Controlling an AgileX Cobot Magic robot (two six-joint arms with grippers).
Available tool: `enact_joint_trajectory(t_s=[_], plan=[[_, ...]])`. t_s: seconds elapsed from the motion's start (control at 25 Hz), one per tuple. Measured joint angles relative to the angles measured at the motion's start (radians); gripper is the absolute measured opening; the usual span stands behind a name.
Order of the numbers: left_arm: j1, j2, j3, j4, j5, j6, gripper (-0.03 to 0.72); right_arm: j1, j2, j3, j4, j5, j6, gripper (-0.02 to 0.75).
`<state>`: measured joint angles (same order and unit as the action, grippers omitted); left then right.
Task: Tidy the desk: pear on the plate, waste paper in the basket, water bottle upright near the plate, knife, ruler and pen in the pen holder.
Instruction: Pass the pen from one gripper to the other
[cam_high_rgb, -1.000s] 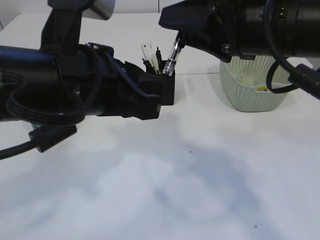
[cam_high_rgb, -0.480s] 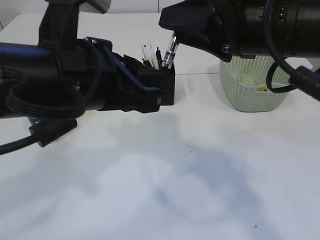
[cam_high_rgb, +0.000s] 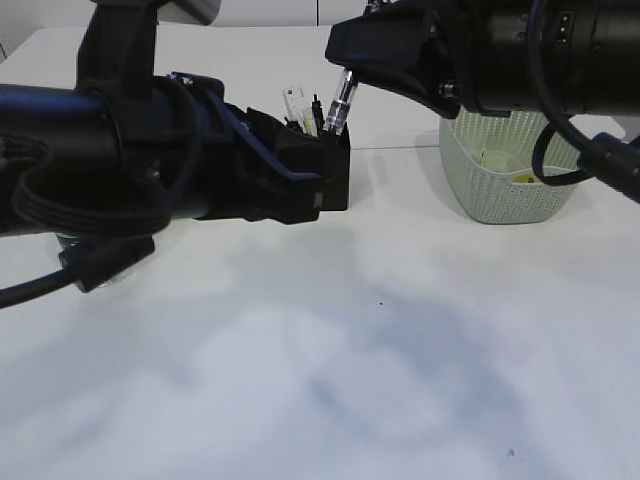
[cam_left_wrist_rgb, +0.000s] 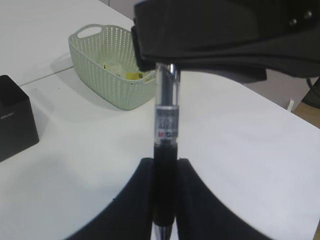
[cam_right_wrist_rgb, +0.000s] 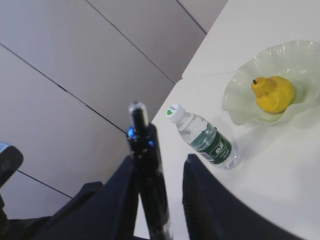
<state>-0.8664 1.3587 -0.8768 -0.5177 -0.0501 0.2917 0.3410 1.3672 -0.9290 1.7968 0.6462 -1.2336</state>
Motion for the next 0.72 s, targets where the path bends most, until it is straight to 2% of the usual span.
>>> enact_joint_trajectory(t_s=[0.72], plan=[[0.000,0.000,0.000,-0.024,-0.016,0.000,0.062,0.000,0.000,0.000,0.000,0.004,-0.002,0.224]])
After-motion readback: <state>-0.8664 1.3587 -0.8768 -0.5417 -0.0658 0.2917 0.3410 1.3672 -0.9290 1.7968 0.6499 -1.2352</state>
